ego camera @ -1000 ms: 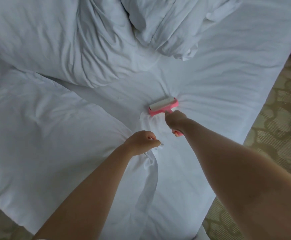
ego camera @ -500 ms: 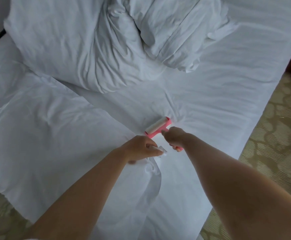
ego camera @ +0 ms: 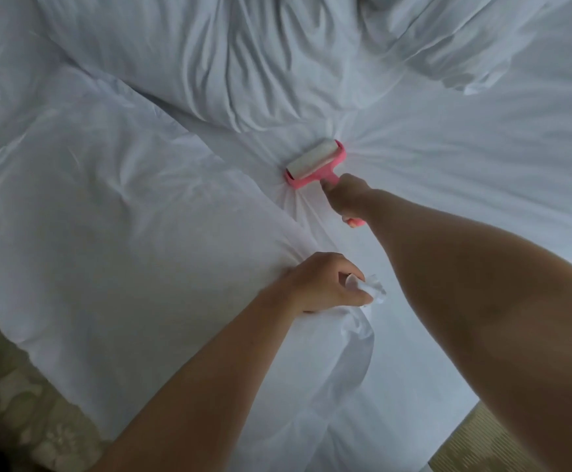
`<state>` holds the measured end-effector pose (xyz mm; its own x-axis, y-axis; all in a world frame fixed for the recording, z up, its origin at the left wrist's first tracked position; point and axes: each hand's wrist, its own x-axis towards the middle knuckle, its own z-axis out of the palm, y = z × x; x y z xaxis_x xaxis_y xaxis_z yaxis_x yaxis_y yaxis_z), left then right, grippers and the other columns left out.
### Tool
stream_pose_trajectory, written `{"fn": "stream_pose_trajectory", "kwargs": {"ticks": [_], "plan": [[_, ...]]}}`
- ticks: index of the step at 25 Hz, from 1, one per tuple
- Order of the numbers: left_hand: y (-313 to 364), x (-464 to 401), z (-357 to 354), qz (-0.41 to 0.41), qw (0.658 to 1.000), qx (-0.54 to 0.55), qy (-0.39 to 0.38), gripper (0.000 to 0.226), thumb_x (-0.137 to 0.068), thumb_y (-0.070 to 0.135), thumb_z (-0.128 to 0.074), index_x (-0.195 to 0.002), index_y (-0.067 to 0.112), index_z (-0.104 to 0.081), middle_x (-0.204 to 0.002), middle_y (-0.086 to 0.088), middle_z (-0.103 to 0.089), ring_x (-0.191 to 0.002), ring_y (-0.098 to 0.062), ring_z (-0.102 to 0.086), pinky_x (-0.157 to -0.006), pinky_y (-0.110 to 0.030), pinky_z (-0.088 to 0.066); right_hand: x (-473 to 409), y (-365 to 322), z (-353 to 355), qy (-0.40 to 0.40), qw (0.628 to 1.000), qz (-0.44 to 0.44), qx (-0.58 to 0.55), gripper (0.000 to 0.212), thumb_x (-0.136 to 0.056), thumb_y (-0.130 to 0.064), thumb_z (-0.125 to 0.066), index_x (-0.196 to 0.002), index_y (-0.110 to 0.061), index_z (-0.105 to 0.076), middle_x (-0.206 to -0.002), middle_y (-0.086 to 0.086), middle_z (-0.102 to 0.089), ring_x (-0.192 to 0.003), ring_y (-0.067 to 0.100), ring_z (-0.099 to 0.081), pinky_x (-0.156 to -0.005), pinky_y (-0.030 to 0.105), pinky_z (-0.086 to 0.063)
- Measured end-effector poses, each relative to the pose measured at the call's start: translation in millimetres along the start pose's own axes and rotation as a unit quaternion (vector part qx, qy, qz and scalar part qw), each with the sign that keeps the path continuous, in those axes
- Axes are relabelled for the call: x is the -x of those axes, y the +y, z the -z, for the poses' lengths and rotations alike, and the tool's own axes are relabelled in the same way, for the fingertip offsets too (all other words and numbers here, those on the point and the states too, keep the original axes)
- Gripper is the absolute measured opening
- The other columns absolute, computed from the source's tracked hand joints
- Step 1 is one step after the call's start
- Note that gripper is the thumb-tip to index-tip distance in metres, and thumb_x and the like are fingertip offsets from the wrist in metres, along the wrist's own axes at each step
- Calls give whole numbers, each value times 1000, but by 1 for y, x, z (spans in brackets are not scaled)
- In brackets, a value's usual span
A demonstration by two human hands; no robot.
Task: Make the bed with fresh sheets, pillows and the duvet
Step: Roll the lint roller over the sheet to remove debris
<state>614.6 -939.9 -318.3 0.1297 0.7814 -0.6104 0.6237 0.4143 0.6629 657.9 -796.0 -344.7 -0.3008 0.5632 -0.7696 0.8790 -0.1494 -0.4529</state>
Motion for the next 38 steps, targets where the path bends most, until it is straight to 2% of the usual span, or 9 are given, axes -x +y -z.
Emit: {"fn": "stream_pose_trajectory", "kwargs": {"ticks": [3,6,8,11,13,17,27,31,38], "plan": [[-6,-6,-2,28,999,43,19,18,-74,38,-76,-78,24,-66,-68,13,-53,-61,-1,-51,-58,-16,-42,-23,-19,0,2,1000,-2,3,45,-101,-42,-20,-81,-8,-43,-66,13,-50,-53,23,-48,-56,30,-45],[-7,-13,0,47,997,61,14,39,-75,33,-77,-57,26,-43,-56,12,-43,-49,0,-42,-47,-10,-29,-37,-35,1,-8,1000,-8,-7,38,-99,-35,-23,-73,-11,-36,-61,11,-43,-47,21,-41,-50,29,-39],[-8,-17,0,43,998,54,7,39,-76,32,-76,-55,25,-44,-55,12,-42,-48,0,-42,-45,-7,-27,-38,-37,4,-15,1000,-17,-15,34,-98,-32,-25,-73,-11,-35,-60,11,-41,-46,20,-38,-49,28,-37],[-4,-18,0,42,998,44,0,20,-77,34,-76,-82,17,-67,-75,12,-60,-68,0,-54,-62,-7,-41,-29,-22,7,-23,999,-34,-19,37,-98,-37,-27,-72,-11,-35,-58,9,-37,-44,18,-33,-48,27,-34],[-1,-16,-1,48,998,34,-2,36,-77,37,-75,-104,14,-71,-96,3,-69,-87,-9,-61,-78,-20,-49,-18,-7,8,-33,998,-45,-17,39,-97,-42,-29,-71,-13,-34,-56,7,-34,-43,17,-29,-47,27,-32],[6,-6,-2,60,998,27,0,34,-79,34,-73,-107,16,-69,-99,6,-67,-92,-10,-60,-79,-19,-46,9,23,13,-52,997,-56,-12,45,-96,-49,-28,-76,-11,-39,-56,6,-33,-45,17,-28,-49,28,-31],[23,16,-6,67,997,-2,32,11,-79,21,-62,-90,20,-63,-78,11,-55,-77,-11,-53,-66,-22,-41,65,93,12,-46,994,-94,-2,56,-94,-60,-26,-78,-9,-40,-52,7,-34,-40,16,-29,-45,24,-30],[32,22,-9,70,996,-21,55,21,-82,21,-60,-103,20,-64,-78,9,-54,-77,-14,-53,-62,-20,-39,97,128,3,-37,992,-119,11,60,-93,-62,-21,-85,-7,-45,-59,10,-44,-47,20,-41,-52,26,-39],[45,23,-27,38,977,-205,38,37,-97,28,-40,-133,24,-52,-130,-2,-54,-119,-21,-49,-98,-38,-42,147,154,10,-30,984,-172,-37,39,-97,-43,-33,-73,-11,-37,-56,6,-36,-46,17,-32,-47,23,-28]]}}
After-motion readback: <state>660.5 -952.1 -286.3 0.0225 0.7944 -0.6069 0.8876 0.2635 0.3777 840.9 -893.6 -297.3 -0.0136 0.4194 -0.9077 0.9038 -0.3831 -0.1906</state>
